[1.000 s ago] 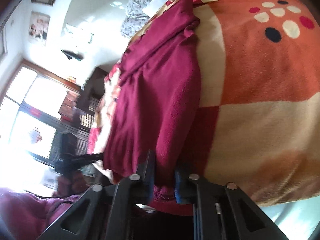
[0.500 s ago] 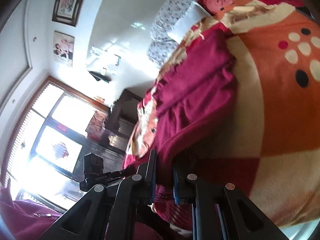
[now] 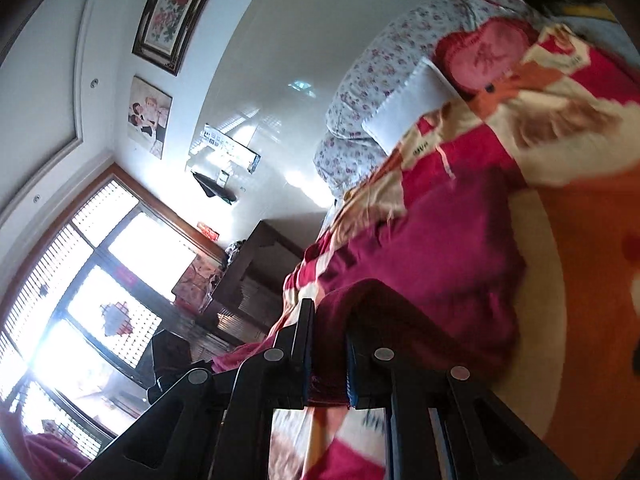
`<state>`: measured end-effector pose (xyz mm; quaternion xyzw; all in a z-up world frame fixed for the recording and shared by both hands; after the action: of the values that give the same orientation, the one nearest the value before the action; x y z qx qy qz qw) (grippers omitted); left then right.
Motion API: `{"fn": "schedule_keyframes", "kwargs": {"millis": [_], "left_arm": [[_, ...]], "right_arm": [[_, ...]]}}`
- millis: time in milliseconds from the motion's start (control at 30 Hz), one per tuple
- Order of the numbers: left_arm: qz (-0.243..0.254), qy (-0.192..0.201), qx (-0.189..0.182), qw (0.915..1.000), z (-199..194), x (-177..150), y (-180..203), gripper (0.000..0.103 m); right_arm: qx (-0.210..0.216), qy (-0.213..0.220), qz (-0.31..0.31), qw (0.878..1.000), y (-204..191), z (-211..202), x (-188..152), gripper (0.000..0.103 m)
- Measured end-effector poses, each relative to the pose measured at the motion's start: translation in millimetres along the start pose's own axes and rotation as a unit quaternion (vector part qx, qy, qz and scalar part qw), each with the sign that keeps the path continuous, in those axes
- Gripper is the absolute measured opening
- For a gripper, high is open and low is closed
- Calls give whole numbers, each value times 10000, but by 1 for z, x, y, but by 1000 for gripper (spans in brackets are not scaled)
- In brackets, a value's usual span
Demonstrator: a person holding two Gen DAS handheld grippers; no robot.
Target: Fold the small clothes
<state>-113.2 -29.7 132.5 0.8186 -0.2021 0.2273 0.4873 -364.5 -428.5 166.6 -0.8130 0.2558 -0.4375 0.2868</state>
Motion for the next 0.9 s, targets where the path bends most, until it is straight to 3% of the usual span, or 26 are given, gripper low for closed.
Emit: {"fn": "schedule_keyframes", "kwargs": {"millis": [267, 400, 567, 733, 767, 833, 867, 900], "left_arm": [[255, 107, 532, 9982, 57, 78, -28, 6], [97, 27, 792, 9968, 85, 104, -55, 6], [-235, -149, 800, 9964, 115, 117, -90, 6], [-364, -191, 583, 9975, 125, 137, -99, 9], [-300, -259, 579, 9975, 127, 142, -94, 11], [-186, -394, 640, 9970, 129, 146, -90, 13], [-149, -462, 664, 9966, 130, 146, -88, 16], [-146, -478, 678, 9965, 129, 147, -88, 18]], "right_arm": [[-398, -39, 76, 9992, 17, 75, 71, 12], [-592, -70, 281, 9978, 38, 109, 96, 12], [-1151, -141, 556, 9917, 68, 149, 117, 12], [-1411, 125, 649, 9878, 76, 146, 133, 12], [-1534, 115, 621, 9861, 74, 143, 136, 15], [-1527, 82, 486, 9870, 67, 139, 137, 33], [-1630, 86, 269, 9862, 60, 137, 135, 59], [-1723, 117, 78, 9849, 55, 135, 132, 72]]}}
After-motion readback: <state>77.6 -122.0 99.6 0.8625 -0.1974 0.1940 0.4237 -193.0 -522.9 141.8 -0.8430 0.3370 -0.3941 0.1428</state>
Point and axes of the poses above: each gripper's, at about its wrist camera, not at the fingertips, and z roughly the way its jaws point, y to its right, x to its top, the point moved 2 cm from there along z, roughly the way its jaws point, and after that the axes turned 15 degrees about -x, right-handed, at the moved point
